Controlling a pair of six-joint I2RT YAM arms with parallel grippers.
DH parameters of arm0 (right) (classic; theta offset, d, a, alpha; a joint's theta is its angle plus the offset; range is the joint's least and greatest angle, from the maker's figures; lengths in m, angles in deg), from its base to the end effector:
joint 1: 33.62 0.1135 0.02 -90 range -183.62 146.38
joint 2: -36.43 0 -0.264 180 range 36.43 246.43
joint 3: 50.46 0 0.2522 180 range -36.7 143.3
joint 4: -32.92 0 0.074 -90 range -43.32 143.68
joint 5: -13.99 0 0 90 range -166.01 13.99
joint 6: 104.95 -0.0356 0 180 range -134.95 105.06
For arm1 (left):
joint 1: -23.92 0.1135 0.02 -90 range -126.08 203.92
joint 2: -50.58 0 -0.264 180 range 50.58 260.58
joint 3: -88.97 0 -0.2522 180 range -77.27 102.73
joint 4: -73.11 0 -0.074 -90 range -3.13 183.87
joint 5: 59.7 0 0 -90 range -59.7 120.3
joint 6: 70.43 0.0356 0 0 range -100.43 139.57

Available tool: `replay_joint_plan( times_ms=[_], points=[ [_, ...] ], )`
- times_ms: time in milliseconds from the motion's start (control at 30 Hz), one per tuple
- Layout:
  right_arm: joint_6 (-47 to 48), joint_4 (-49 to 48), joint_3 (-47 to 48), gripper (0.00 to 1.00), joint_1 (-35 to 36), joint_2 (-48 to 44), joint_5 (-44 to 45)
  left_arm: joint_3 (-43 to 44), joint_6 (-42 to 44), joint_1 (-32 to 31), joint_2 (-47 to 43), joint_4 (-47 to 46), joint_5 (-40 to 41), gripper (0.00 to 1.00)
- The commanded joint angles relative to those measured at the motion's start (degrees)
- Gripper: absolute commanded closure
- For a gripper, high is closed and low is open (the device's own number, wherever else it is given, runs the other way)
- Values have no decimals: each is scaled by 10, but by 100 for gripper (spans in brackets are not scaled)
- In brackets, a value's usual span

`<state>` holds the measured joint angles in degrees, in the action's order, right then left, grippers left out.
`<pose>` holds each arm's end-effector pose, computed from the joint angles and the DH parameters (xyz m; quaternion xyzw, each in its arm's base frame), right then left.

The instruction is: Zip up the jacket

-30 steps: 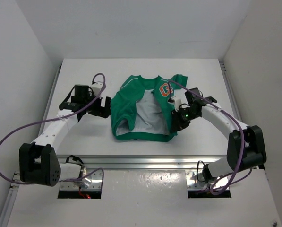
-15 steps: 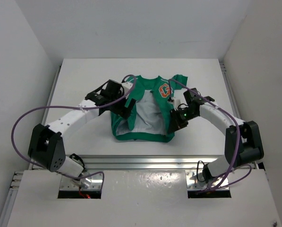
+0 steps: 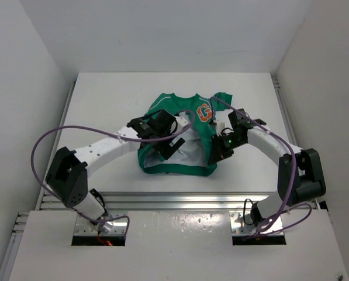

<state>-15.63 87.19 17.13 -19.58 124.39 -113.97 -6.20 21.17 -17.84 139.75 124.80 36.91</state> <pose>0.2606 0.0877 0.1911 -0.1522 0.9257 0.3359 0.0840 0.2480 -0.2159 0.2677 0.3371 0.8935 -0.0483 0.2928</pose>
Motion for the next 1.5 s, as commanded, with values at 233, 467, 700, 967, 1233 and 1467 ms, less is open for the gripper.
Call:
replay_joint_plan(
  times_ms=[233, 467, 700, 967, 1233, 1467],
  points=[
    [-5, -14, -4, 100, -13, -9, -2, 30, 45, -22, 76, 52, 62, 1],
    [-6, -19, -9, 100, -16, -6, -3, 49, 52, -22, 94, 65, 69, 3],
    [-6, -20, -15, 100, -20, -6, -3, 49, 57, -10, 105, 65, 33, 37],
    [1, -16, -17, 100, -27, -4, -3, 59, 77, -3, 105, 70, -42, 48],
    [2, -9, -9, 100, -26, 0, -4, 70, 95, 7, 105, 93, -115, 21],
    [2, -7, -11, 100, -24, -2, -3, 115, 95, 12, 134, 113, -110, 20]
  ],
)
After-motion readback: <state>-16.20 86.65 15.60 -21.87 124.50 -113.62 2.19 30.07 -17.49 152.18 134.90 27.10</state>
